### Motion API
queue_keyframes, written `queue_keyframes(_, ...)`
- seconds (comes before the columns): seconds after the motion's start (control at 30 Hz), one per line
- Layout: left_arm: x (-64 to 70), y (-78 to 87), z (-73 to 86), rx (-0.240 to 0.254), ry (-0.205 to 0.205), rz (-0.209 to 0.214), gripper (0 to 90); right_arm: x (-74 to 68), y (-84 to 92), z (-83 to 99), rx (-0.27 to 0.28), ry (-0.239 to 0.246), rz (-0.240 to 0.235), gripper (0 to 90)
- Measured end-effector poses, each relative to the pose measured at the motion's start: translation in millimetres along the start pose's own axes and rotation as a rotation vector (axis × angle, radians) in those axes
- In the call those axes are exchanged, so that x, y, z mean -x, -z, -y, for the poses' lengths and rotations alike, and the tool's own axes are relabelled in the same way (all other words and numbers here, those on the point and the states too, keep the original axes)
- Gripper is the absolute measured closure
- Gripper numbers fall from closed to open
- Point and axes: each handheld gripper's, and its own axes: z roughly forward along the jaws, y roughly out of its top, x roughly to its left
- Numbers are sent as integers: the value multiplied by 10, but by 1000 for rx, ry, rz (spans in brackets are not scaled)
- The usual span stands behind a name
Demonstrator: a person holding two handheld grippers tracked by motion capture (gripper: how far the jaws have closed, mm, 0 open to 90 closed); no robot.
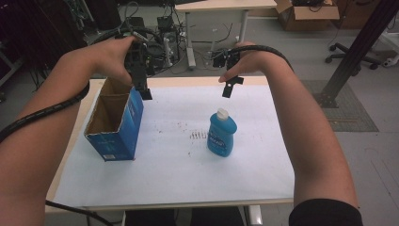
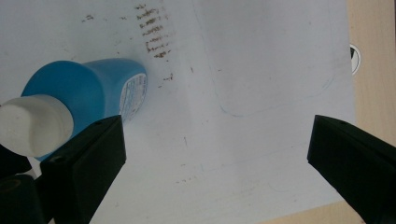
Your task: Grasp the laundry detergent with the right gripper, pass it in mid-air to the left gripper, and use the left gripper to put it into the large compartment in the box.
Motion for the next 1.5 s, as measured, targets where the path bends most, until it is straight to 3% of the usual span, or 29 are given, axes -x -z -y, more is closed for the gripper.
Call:
queue_keyframes(0.13, 11, 10, -46, 26, -4, 4, 2, 8, -6, 23, -2, -7, 1, 43)
queue_keyframes(0.53, 152, -3, -32, 1, -27, 12, 2, 3, -9, 40, 2, -4, 5, 46)
queue_keyframes(0.77, 507, -66, -42, -6, -96, 19, 2, -45, -28, 55, 4, -11, 7, 47)
queue_keyframes(0.97, 834, -166, -34, 20, -149, 28, 2, -62, -46, 93, 4, -19, 6, 44)
queue_keyframes(1.23, 1121, -270, -26, 30, -136, 81, 2, -83, -124, 92, 5, -16, 1, 46)
queue_keyframes(1.5, 1228, -291, 49, 55, -104, 83, 2, -88, -158, 133, -31, -26, 9, 47)
